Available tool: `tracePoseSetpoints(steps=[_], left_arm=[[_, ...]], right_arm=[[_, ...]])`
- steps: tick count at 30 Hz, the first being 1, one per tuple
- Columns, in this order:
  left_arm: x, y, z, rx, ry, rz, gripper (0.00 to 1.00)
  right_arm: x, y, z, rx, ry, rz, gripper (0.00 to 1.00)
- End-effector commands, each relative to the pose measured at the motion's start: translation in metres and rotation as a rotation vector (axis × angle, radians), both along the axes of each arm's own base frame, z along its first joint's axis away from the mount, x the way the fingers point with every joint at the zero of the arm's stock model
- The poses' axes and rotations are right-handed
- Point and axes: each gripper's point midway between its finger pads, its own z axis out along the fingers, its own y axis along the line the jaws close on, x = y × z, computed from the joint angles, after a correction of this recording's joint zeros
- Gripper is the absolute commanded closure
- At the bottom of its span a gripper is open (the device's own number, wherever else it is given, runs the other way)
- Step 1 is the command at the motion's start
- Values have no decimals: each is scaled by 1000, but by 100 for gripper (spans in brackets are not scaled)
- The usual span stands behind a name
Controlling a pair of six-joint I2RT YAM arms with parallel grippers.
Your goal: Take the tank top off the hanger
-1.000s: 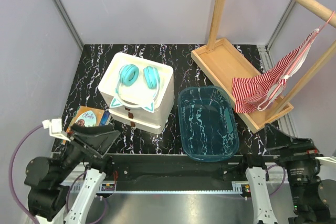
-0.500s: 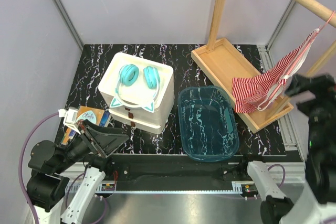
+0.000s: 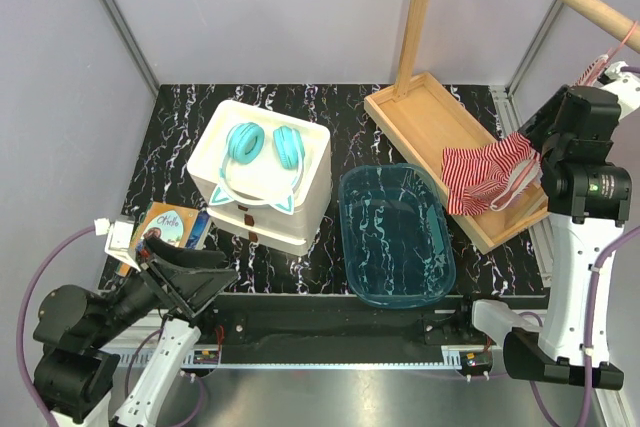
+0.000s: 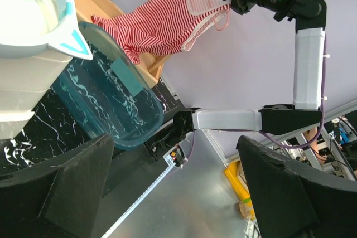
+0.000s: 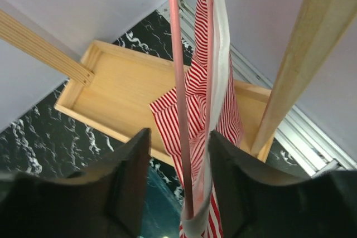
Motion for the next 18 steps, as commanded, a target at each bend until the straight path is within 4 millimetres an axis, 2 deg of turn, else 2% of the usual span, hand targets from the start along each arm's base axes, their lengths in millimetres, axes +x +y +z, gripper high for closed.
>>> tracePoseSetpoints(steps=[1,3,4,6,10,12,13,15,16,18], left_arm=[[-4,5,8,10,-60,22,4],[-2,5,4,15,-48,23,5],[-1,5,3,15,-42,23,6],[1,4,0,16,-31,23,7],[2,3,-1,15,-17,18,7],[3,3,-1,15,-15,20,8],[3,3,-2,13,-11,21,8],[3,3,-2,9,-6,22,8],[3,2,-2,10,-5,22,8],[3,2,-1,6,-3,19,8]], right_arm=[[-4,-8,36,-22,-162,-51,64],[-9,-6,42,-15,-191,-46,80],[-11,-4,48,-11,-209,-35,92],[-18,-1,58,-10,-240,-25,100],[-36,12,96,-6,-333,41,100],[-38,19,106,-5,-353,83,100],[-41,30,116,3,-380,145,100],[-42,44,121,30,-397,214,100],[-40,60,123,53,-401,302,100],[-37,75,121,100,-401,377,100]])
